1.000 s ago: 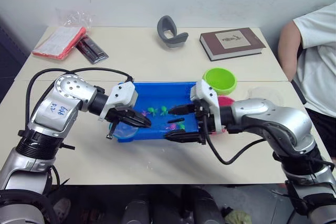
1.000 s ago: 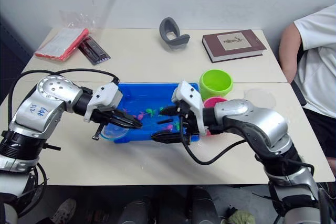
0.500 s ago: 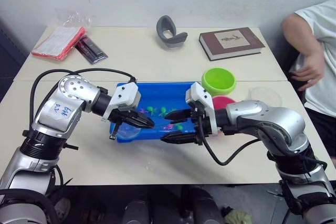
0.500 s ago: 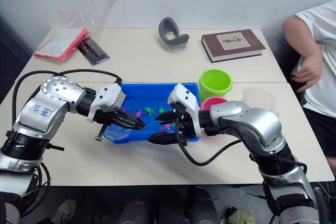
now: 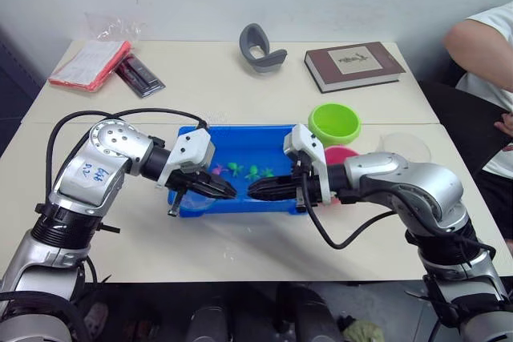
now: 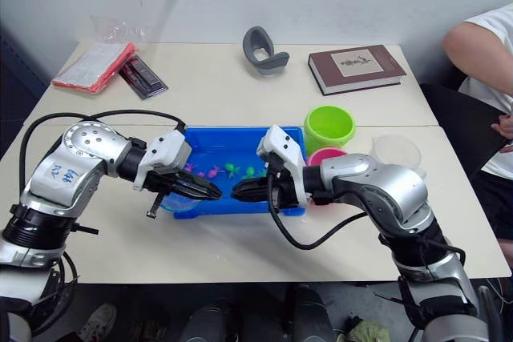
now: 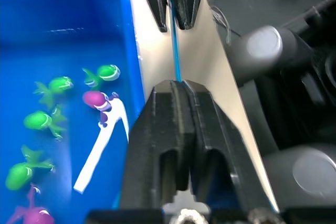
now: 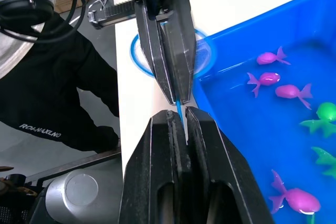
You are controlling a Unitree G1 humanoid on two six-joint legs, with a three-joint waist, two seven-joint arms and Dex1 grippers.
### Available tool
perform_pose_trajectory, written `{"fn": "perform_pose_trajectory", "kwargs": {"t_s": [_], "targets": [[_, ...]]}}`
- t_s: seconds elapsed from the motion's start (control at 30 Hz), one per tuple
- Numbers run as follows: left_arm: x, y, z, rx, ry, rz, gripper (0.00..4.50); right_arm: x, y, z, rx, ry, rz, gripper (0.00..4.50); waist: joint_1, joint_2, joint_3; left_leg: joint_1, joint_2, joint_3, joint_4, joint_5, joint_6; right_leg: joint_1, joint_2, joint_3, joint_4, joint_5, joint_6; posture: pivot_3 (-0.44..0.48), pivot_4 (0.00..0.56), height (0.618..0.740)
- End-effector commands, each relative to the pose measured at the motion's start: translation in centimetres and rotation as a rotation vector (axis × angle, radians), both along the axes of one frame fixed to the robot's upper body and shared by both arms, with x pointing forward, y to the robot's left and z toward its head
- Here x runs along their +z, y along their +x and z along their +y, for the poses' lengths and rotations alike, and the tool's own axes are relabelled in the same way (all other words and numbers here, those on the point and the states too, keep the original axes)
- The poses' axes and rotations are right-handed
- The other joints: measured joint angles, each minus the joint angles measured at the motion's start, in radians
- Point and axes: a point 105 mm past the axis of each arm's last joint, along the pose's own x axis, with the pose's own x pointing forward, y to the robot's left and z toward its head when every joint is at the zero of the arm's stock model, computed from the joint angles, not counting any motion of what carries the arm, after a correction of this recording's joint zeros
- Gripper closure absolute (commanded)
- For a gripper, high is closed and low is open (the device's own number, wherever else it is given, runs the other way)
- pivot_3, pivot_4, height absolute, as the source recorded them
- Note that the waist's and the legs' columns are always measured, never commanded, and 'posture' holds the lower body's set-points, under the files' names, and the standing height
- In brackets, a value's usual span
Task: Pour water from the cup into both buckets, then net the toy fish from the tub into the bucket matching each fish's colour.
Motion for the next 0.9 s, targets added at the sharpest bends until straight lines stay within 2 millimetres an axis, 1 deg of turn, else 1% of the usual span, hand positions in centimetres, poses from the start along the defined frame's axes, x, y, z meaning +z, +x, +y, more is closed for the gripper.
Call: {"fn": "perform_pose_trajectory", "kwargs": {"t_s": [0.03, 0.1, 0.17, 0.2, 0.23, 0.27, 0.3, 0.37, 0.4, 0.43, 0.53, 0.57, 0.63, 0.67, 0.73, 0.8, 0.9], "targets": [[4.3, 0.3, -0.3, 0.012, -0.202, -0.104, 2.68, 1.2, -0.8, 0.0, 0.061, 0.038, -0.077, 4.5, 0.0, 0.0, 0.0, 0.0, 0.0, 0.0, 0.0, 0.0, 0.0, 0.0, 0.0, 0.0, 0.0, 0.0, 0.0, 0.0, 0.15, 0.74], [5.7, 0.7, -0.1, 0.043, -0.282, -0.13, 1.79, 1.2, -0.9, -0.2, 0.062, 0.032, -0.095, 4.5, 0.0, 0.0, 0.0, -0.001, 0.0, -0.001, 0.001, 0.0, 0.0, 0.0, 0.0, 0.0, 0.0, 0.0, 0.0, 0.0, 0.15, 0.74], [7.3, 1.1, 0.7, 0.089, -0.36, -0.148, 0.83, 1.2, -0.9, -0.4, 0.06, 0.024, -0.125, 4.5, 0.0, 0.0, 0.0, -0.001, 0.0, -0.001, 0.001, 0.0, 0.0, 0.0, 0.0, 0.0, 0.0, 0.0, 0.001, 0.0, 0.15, 0.74], [8.3, 1.5, 1.3, 0.128, -0.407, -0.167, 0.36, 1.3, -0.9, -0.6, 0.057, 0.022, -0.142, 4.5, 0.0, 0.0, 0.0, -0.001, 0.0, -0.001, 0.001, 0.0, 0.0, 0.0, 0.0, 0.0, 0.0, 0.0, 0.001, 0.0, 0.15, 0.74], [9.3, 2.0, 2.4, 0.186, -0.452, -0.181, 0.04, 1.4, -0.9, -1.0, 0.054, 0.021, -0.169, 4.5, 0.0, 0.0, 0.0, 0.0, 0.0, -0.001, 0.001, 0.0, 0.0, 0.0, 0.0, 0.0, 0.0, 0.0, 0.001, 0.0, 0.15, 0.74], [9.8, 2.4, 3.8, 0.246, -0.475, -0.166, 0.04, 1.5, -0.7, -1.5, 0.039, 0.004, -0.208, 4.5, -0.001, 0.0, 0.0, 0.0, 0.0, -0.001, 0.001, 0.0, 0.0, 0.0, 0.0, 0.0, 0.0, 0.0, 0.001, 0.0, 0.15, 0.74], [9.8, 2.7, 5.5, 0.308, -0.482, -0.168, 0.04, 1.4, -0.5, -2.1, 0.034, -0.027, -0.267, 4.5, -0.003, 0.0, 0.0, 0.0, 0.0, 0.0, 0.001, 0.0, 0.0, 0.0, 0.0, 0.0, 0.0, 0.0, 0.001, 0.0, 0.15, 0.74], [8.7, 2.9, 8.6, 0.421, -0.44, -0.183, 0.04, 1.6, 0.3, -3.1, -0.025, -0.035, -0.328, 4.5, -0.01, 0.0, 0.0, 0.001, 0.0, 0.0, 0.0, 0.0, 0.0, 0.0, 0.0, 0.0, 0.0, 0.0, 0.001, 0.0, 0.15, 0.74], [8.2, 2.9, 9.5, 0.449, -0.419, -0.194, 0.04, 1.8, 0.6, -3.4, -0.048, -0.024, -0.341, 4.5, -0.015, 0.0, 0.0, 0.002, 0.0, 0.001, -0.001, 0.0, -0.001, 0.0, 0.001, 0.001, -0.001, 0.0, 0.001, 0.0, 0.15, 0.74], [7.6, 2.9, 10.7, 0.495, -0.409, -0.193, 0.04, 2.2, 1.4, -4.1, -0.1, -0.02, -0.377, 4.5, -0.016, 0.0, 0.0, 0.003, 0.0, 0.002, -0.002, 0.0, -0.001, 0.0, 0.001, 0.001, -0.001, 0.0, 0.001, 0.0, 0.15, 0.74], [5.3, 2.5, 14.5, 0.616, -0.345, -0.209, 0.04, 2.7, 2.9, -6.2, -0.167, -0.079, -0.493, 4.5, -0.015, 0.0, 0.0, 0.002, 0.001, 0.002, -0.002, 0.0, -0.001, 0.0, 0.001, 0.001, 0.0, 0.0, 0.0, 0.0, 0.15, 0.74], [4.1, 2.2, 15.7, 0.647, -0.306, -0.208, 0.04, 2.6, 3.1, -6.8, -0.157, -0.108, -0.515, 4.5, -0.015, 0.0, 0.0, 0.002, 0.001, 0.002, -0.001, 0.0, -0.001, 0.0, 0.0, 0.001, 0.0, 0.0, 0.0, 0.0, 0.15, 0.74], [1.9, 1.5, 17.3, 0.688, -0.234, -0.195, 0.04, 2.3, 3.5, -7.8, -0.147, -0.179, -0.555, 4.5, -0.015, 0.0, 0.0, 0.002, 0.001, 0.002, -0.002, -0.001, -0.001, 0.0, 0.0, 0.001, -0.001, 0.0, 0.0, 0.0, 0.15, 0.74], [0.8, 1.1, 17.8, 0.703, -0.216, -0.18, 0.04, 1.9, 3.8, -8.3, -0.134, -0.223, -0.574, 4.5, -0.015, 0.0, 0.0, 0.002, 0.001, 0.002, -0.002, -0.001, -0.001, 0.0, 0.0, 0.0, -0.002, 0.0, 0.0, 0.0, 0.15, 0.74], [-0.8, 0.4, 18.3, 0.721, -0.212, -0.153, 0.04, 1.3, 4.2, -8.7, -0.096, -0.295, -0.608, 4.5, -0.013, 0.0, 0.0, 0.002, 0.001, 0.002, -0.002, -0.002, -0.001, 0.0, 0.0, 0.0, -0.002, 0.0, 0.0, 0.0, 0.15, 0.74], [-2.1, -0.3, 18.2, 0.729, -0.213, -0.129, 0.04, 0.9, 4.3, -8.7, -0.052, -0.34, -0.63, 4.5, -0.012, 0.0, 0.0, 0.002, 0.002, 0.002, -0.001, -0.002, -0.001, 0.0, 0.0, 0.0, -0.002, 0.0, 0.0, 0.0, 0.15, 0.74], [-3.4, -1.1, 17.5, 0.727, -0.214, -0.109, 0.04, 0.1, 4.3, -8.2, 0.0, -0.374, -0.647, 4.5, -0.013, 0.0, 0.0, 0.002, 0.002, 0.002, -0.001, -0.002, -0.001, 0.0, -0.005, 0.0, -0.001, 0.0, 0.0, 0.0, 0.15, 0.74]]}}
